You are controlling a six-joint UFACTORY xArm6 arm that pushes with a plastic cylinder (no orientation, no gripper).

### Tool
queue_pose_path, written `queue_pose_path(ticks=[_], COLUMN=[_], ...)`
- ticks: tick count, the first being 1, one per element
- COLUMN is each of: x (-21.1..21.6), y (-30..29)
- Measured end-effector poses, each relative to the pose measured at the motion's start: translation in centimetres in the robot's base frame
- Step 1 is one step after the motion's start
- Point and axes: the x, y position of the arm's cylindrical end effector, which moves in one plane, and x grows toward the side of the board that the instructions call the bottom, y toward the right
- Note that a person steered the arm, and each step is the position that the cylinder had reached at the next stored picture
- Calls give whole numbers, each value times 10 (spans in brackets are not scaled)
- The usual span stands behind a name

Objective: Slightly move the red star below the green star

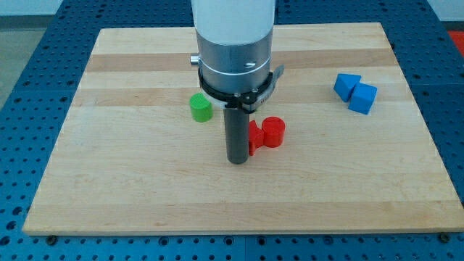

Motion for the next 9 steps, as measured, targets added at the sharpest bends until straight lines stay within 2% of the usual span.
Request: queue_pose_path(ticks=[2,4,5,7,9], x=[4,0,-4,-4,-9], y=[16,57,55,14,13])
